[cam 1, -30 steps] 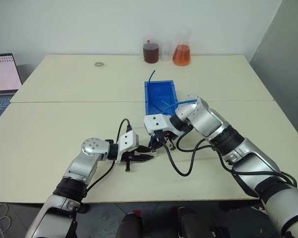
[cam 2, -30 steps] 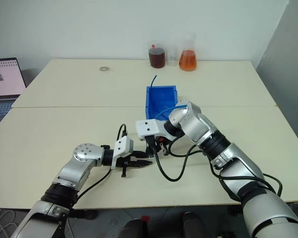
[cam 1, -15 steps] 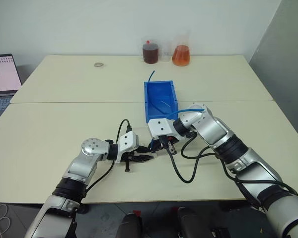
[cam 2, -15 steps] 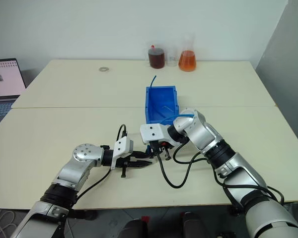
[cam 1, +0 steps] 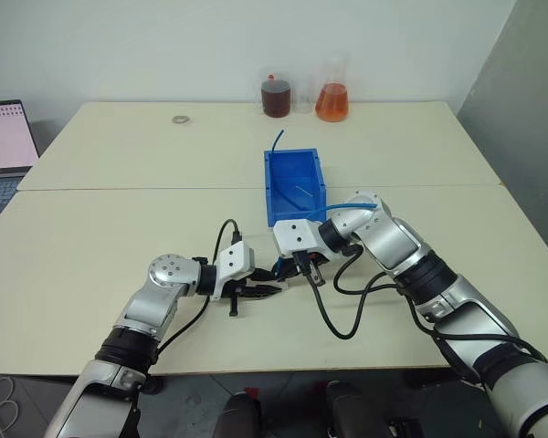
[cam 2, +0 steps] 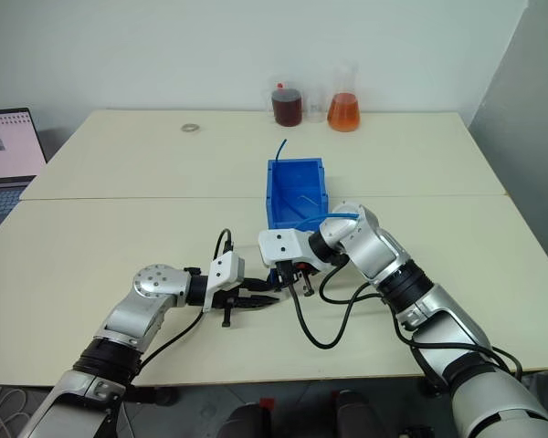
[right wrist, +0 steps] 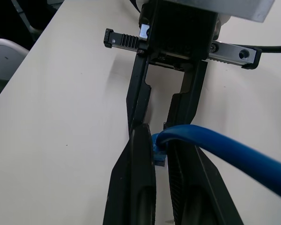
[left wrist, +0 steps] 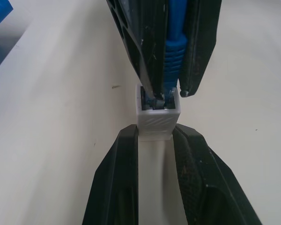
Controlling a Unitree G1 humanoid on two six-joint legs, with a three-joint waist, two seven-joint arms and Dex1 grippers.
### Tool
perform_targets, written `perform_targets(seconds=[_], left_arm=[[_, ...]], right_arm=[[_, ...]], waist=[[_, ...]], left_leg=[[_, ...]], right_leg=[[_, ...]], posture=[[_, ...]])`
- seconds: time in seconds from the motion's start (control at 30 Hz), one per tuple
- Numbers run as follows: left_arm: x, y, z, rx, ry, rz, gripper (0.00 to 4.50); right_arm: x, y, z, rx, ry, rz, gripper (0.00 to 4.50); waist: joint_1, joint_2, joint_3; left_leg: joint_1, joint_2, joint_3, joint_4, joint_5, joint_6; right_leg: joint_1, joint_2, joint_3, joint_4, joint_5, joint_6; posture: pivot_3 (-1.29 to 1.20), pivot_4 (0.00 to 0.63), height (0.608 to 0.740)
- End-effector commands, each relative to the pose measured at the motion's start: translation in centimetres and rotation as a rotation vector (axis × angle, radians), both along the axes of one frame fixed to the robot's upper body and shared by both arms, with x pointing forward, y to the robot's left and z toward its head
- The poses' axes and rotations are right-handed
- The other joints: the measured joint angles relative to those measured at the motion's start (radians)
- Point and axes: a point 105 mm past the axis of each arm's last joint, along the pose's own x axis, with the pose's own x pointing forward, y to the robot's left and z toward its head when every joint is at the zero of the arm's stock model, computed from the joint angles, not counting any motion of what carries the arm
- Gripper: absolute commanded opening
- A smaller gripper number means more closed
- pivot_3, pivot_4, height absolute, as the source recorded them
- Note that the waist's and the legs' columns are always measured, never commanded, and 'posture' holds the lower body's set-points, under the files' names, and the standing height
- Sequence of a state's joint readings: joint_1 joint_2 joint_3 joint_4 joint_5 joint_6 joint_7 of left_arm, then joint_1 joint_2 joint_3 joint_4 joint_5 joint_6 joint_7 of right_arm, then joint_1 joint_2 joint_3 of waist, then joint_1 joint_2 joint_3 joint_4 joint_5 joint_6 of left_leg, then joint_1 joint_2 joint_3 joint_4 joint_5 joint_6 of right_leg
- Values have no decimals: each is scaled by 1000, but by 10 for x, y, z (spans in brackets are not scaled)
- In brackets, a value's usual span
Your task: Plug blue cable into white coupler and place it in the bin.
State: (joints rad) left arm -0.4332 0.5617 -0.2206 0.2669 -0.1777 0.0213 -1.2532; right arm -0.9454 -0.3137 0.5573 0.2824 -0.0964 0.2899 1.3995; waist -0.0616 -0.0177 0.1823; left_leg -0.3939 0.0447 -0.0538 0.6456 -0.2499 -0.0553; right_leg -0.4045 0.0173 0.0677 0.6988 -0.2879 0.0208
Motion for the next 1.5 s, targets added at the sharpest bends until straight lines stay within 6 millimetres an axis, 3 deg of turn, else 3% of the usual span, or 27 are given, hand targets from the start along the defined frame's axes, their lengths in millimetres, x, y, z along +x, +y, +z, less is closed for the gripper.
perform_targets(seconds=[0.03,0.2,0.33,0.47,0.6,0.77,0.87,0.9,0.97,1.17,1.47,1.5], left_arm=[[-9,2,2,4,30,-44,1662],[-13,8,14,-15,28,-37,2786],[-16,16,19,-44,34,48,3583],[-19,20,38,-122,9,177,4433],[-19,21,70,-225,-63,326,4494],[-4,14,110,-344,-181,514,4494],[1,9,123,-401,-191,575,4494],[3,7,124,-407,-189,585,4500],[4,4,122,-402,-187,597,4500],[10,10,115,-377,-198,657,4500],[8,14,112,-373,-193,674,4500],[8,13,112,-373,-192,673,4500]], right_arm=[[2,-10,-25,-60,59,-59,93],[9,-7,-14,27,61,-135,93],[13,-7,-2,177,132,-298,93],[19,-17,34,401,231,-524,93],[33,-37,84,604,328,-744,93],[62,-56,133,706,292,-884,93],[86,-63,148,725,243,-966,93],[94,-63,147,713,214,-980,643],[110,-65,142,681,152,-1014,944],[139,-57,128,689,150,-1082,2392],[147,-65,137,701,83,-1099,4397],[147,-67,138,700,72,-1102,4452]], waist=[[0,0,0],[1,0,0],[0,0,0],[2,0,1],[5,0,3],[5,0,3],[5,0,3],[5,0,3],[3,0,3],[-3,0,3],[4,0,4],[4,0,4]], left_leg=[[0,0,0,0,0,0],[0,0,0,0,0,0],[0,0,0,0,0,0],[-2,1,-1,0,0,0],[-5,1,-2,1,0,-1],[-5,-1,-2,0,0,0],[-5,-2,-1,0,0,0],[-5,-1,-1,0,0,0],[-5,-1,0,0,0,0],[-6,-1,3,-2,0,0],[-7,-2,3,-2,0,-1],[-7,-2,3,-2,0,-1]], right_leg=[[0,0,0,0,0,0],[0,0,0,0,0,0],[0,0,0,0,0,0],[-1,0,0,0,0,0],[-3,-1,-1,1,0,0],[-3,-1,-1,-1,0,0],[-3,-1,-1,-1,0,0],[-2,-1,0,-1,0,0],[-2,-1,0,-2,0,0],[-5,-1,3,-3,0,0],[-5,-2,3,-3,0,0],[-5,-2,3,-3,0,0]], posture=[[0,150,740],[0,150,740],[0,150,740],[0,150,740],[0,150,740],[0,150,740],[0,150,740],[0,150,740],[0,150,740],[0,150,740],[0,150,740],[0,150,740]])
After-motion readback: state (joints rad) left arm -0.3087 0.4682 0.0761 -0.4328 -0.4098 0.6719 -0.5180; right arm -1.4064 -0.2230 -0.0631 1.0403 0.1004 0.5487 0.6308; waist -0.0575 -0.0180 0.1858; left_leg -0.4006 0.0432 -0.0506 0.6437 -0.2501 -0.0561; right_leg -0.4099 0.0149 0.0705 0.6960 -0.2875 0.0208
